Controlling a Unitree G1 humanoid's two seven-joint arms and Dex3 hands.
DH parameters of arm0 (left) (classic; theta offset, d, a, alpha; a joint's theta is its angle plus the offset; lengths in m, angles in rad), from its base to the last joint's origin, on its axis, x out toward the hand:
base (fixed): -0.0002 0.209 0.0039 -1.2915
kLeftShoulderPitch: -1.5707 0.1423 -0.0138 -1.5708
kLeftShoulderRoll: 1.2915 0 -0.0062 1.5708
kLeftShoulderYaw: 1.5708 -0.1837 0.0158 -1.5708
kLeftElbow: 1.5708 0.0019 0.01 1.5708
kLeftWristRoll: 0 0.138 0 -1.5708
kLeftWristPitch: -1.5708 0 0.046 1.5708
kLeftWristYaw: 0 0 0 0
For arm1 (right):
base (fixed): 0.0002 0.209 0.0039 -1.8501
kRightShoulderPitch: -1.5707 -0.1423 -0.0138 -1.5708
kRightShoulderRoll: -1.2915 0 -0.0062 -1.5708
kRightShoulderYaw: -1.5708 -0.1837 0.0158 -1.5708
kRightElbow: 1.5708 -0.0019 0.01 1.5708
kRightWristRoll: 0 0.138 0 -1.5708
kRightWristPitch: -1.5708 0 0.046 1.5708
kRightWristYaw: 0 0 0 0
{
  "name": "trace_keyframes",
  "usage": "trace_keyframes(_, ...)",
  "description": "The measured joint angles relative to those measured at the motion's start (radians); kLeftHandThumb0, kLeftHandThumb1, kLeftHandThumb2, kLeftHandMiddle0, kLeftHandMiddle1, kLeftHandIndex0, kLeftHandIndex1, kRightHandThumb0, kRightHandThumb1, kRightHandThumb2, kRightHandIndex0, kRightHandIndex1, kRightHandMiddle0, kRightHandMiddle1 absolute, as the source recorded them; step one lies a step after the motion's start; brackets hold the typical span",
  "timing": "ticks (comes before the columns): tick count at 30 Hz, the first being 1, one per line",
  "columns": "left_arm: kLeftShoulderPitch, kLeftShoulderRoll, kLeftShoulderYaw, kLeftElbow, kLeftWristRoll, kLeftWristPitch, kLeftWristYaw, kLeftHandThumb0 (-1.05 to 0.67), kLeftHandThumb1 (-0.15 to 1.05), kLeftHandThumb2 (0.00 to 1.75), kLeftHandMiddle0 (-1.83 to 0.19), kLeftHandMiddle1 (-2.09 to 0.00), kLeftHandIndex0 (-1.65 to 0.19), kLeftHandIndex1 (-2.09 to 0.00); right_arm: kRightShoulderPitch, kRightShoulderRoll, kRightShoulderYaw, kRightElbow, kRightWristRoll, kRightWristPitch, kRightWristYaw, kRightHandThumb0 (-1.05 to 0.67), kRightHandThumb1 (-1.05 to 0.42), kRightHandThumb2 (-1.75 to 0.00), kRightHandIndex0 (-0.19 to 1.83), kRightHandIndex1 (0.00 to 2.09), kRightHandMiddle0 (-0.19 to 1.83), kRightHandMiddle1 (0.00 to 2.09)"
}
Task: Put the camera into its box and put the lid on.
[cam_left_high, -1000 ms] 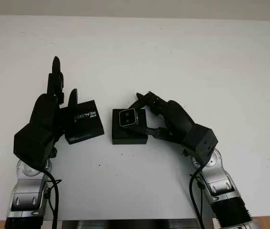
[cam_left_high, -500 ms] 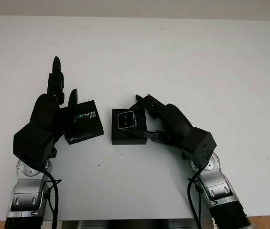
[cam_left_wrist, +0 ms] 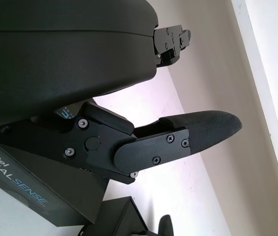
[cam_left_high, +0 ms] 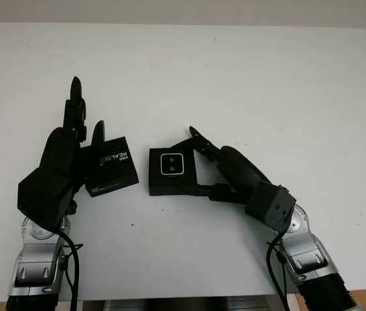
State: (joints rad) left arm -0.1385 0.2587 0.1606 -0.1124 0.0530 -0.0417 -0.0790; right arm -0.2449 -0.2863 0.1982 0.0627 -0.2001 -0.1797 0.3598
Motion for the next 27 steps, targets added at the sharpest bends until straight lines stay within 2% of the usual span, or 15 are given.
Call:
trace_keyframes(9, 0.000, 0.000, 0.000, -0.001, 0.000, 0.006, 0.003, -0.79, 1.05, 0.69, 0.13, -0.05, 0.13, -0.07, 0.015, -0.021, 0.006, -0.024, -0.035, -0.035, -0.019, -0.70, -0.94, -0.05, -0.19, 0.00, -0.08, 0.19)
trace_keyframes(16, 0.000, 0.000, 0.002, -0.001, -0.007, 0.004, 0.003, -0.78, 1.05, 0.69, 0.13, -0.05, 0.14, -0.06, 0.018, -0.018, 0.004, -0.020, -0.044, -0.088, -0.069, -0.73, -0.97, -0.06, -0.19, 0.00, -0.14, 0.13)
trace_keyframes(21, 0.001, 0.000, 0.001, -0.001, -0.004, 0.003, 0.003, -0.79, 1.05, 0.70, 0.13, -0.06, 0.14, -0.06, -0.007, -0.017, -0.025, -0.013, -0.063, -0.133, -0.150, -0.76, -0.98, -0.06, -0.19, 0.00, -0.19, 0.07)
trace_keyframes(27, 0.001, 0.000, 0.001, -0.001, -0.002, 0.005, 0.003, -0.78, 1.05, 0.69, 0.13, -0.05, 0.14, -0.06, -0.057, -0.011, -0.072, -0.034, -0.066, -0.126, -0.211, -0.68, -0.94, -0.04, -0.19, 0.00, -0.19, 0.00)
